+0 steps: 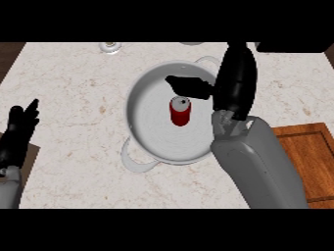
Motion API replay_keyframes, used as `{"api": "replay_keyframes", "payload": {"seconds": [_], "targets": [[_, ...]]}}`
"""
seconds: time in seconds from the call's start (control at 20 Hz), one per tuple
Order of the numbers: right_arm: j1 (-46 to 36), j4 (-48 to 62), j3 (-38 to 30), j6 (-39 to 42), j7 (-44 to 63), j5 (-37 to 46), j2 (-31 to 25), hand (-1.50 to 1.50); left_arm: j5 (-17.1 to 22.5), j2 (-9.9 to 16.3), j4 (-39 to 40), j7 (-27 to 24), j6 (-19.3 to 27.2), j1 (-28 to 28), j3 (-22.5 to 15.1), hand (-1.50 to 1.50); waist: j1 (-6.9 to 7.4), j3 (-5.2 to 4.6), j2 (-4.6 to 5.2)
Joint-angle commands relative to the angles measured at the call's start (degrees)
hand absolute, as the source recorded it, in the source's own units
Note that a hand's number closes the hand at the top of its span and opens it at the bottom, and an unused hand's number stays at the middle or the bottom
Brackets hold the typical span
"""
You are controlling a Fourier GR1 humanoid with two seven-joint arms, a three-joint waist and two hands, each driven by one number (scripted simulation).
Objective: Pick the can from the cutting board and place it in the pot
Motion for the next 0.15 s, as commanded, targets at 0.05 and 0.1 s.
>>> {"api": "replay_keyframes", "payload": {"seconds": [0.05, 0.1], "targets": [[7.7, -8.3, -2.4, -6.4, 1.2, 3.4, -0.3, -1.50, 0.8, 1.4, -0.7, 1.2, -0.9, 0.3, 1.5, 0.00, -1.16, 0.00, -0.35], [10.4, -11.0, -2.6, -7.3, -1.4, 2.2, -1.2, -1.50, 0.7, 1.1, -0.7, 1.4, -0.3, -0.4, 1.6, 0.00, -1.27, 0.01, -0.32]]}}
